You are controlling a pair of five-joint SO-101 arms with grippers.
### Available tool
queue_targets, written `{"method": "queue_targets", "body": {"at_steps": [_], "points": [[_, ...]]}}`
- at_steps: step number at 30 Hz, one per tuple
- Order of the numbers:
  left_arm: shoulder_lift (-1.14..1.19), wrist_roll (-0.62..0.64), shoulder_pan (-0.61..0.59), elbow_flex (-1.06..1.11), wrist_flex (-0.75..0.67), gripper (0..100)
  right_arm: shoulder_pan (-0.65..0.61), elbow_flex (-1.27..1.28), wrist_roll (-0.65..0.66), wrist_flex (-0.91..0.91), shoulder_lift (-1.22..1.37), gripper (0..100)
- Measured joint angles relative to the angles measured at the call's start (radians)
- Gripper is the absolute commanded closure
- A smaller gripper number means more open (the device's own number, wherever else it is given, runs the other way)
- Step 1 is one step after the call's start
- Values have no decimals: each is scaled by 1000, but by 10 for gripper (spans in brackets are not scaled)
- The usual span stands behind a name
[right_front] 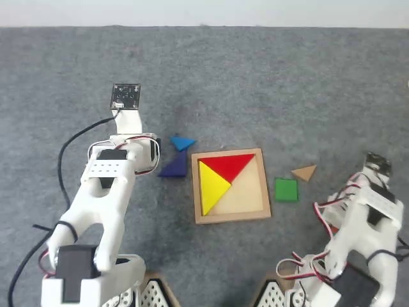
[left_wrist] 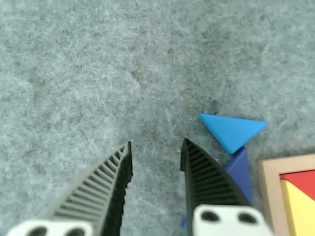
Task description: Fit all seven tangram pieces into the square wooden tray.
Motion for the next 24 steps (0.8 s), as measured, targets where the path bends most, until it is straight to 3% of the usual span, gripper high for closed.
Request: {"method": "queue_targets", "body": {"at_steps": [6, 11, 16, 24], "points": [[0, 0, 2, 0, 0, 840, 163, -91, 100, 38, 0, 814], [0, 0, 5, 0, 0, 840, 187, -175, 275, 135, 0, 812], [0, 0, 5, 0, 0, 840, 186, -195, 374, 149, 0, 812], [0, 0, 5, 0, 0, 840, 21, -213, 632, 106, 2, 811]]}}
